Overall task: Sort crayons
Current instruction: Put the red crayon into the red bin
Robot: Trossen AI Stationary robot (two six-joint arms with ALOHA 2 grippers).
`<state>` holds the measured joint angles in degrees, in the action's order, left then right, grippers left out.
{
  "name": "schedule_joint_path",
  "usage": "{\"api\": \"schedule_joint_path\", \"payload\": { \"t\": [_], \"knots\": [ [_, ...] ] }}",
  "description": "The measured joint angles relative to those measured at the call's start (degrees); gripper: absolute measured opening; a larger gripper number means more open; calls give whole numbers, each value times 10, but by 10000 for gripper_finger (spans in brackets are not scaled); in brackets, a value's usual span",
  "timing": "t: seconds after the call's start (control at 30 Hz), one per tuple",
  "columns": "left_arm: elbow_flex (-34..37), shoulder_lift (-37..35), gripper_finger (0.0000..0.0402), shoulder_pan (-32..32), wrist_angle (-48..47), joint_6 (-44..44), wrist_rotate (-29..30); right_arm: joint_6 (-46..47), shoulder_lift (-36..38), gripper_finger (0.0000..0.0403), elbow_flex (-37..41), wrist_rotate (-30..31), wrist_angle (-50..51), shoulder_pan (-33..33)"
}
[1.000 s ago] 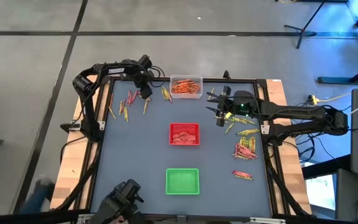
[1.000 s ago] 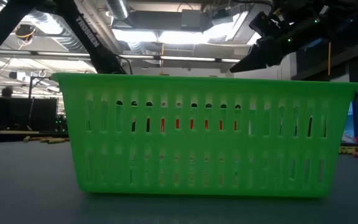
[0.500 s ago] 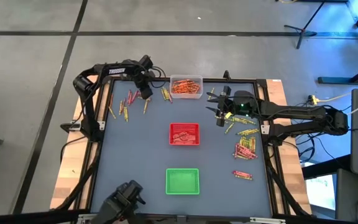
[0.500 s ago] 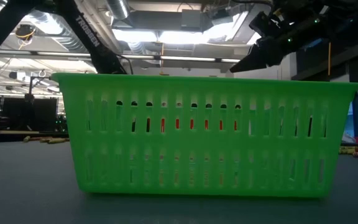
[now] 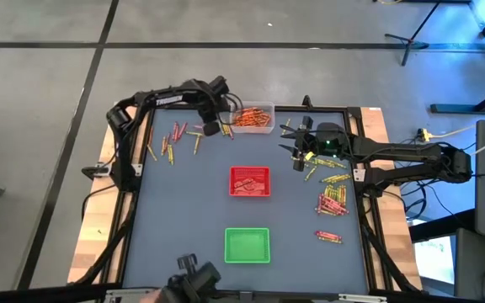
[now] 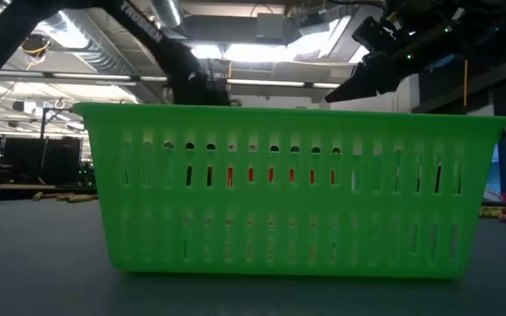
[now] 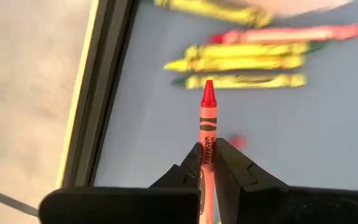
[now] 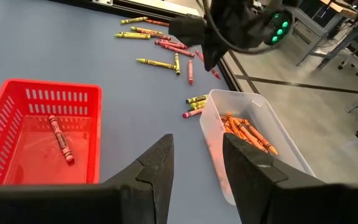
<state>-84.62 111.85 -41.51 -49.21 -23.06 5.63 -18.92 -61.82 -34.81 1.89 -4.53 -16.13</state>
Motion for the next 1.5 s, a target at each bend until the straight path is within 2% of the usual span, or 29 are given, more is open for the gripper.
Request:
{"api": "schedule_joint_path", "payload": {
  "t": [0.23, 0.43, 0.63, 0.8, 0.97, 1.23, 1.5],
  "knots": [
    [-5, -68, 8, 89, -2, 25, 19, 0, 0, 137, 0, 0, 3, 0],
    [-6, -110, 8, 197, 33, 60, -30, 0, 0, 137, 0, 0, 1, 0],
    [-6, -110, 8, 297, 92, 103, -68, 0, 0, 137, 0, 0, 0, 0],
    [-6, -93, 8, 353, 134, 125, -66, 0, 0, 137, 0, 0, 0, 0],
    [-7, -80, 8, 379, 181, 158, -41, 4, 0, 137, 0, 0, 0, 0],
    [-4, -55, 12, 382, 160, 201, -33, 5, 0, 137, 0, 0, 4, 0],
    [10, -43, 61, 369, 161, 233, -33, 5, 0, 137, 0, -5, 5, 0]
  ]
}}
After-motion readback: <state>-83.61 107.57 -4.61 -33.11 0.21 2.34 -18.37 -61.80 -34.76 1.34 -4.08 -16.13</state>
